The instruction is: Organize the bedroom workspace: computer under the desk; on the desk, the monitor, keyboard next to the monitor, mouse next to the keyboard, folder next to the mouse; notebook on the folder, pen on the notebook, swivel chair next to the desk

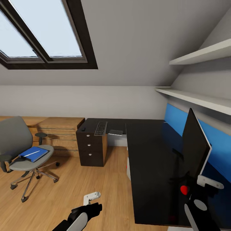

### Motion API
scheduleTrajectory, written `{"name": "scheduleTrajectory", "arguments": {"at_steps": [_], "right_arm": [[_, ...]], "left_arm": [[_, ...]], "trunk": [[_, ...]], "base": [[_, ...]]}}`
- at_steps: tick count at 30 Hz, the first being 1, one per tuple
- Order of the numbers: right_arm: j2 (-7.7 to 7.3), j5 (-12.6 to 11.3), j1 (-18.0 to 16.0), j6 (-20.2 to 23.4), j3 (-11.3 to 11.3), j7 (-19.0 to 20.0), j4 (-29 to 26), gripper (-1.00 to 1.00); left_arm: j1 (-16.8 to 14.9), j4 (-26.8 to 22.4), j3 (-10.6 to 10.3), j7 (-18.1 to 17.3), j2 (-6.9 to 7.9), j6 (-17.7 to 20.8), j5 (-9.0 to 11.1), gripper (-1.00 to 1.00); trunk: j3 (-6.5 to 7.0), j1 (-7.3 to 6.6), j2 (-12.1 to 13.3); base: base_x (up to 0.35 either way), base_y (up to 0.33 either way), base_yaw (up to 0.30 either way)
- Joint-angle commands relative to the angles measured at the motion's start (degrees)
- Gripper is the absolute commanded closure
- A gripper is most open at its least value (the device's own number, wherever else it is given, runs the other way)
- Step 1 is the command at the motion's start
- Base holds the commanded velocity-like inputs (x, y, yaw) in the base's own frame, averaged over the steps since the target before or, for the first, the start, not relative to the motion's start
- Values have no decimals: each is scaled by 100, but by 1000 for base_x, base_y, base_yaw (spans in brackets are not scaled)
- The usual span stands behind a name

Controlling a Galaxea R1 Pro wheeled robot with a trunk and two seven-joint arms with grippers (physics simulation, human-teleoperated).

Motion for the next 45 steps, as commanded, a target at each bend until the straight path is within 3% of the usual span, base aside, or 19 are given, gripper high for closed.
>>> {"name": "scheduleTrajectory", "arguments": {"at_steps": [1, 8, 45], "right_arm": [[-2, -29, -4, 14, 9, -24, -9, -100], [0, -28, -4, -104, 6, 158, 8, -100], [0, -29, -4, -116, 11, 169, 10, -100]], "left_arm": [[-7, -12, -16, 44, 8, 6, 33, -100], [-7, -200, 15, 45, 32, 12, 36, -100], [-7, -174, 27, 48, 13, 14, 42, -100]], "trunk": [[-8, 1, -6], [-8, 1, -6], [-8, 1, -6]], "base": [[0, 0, 0], [-36, 0, 0], [-92, -70, 0]]}}
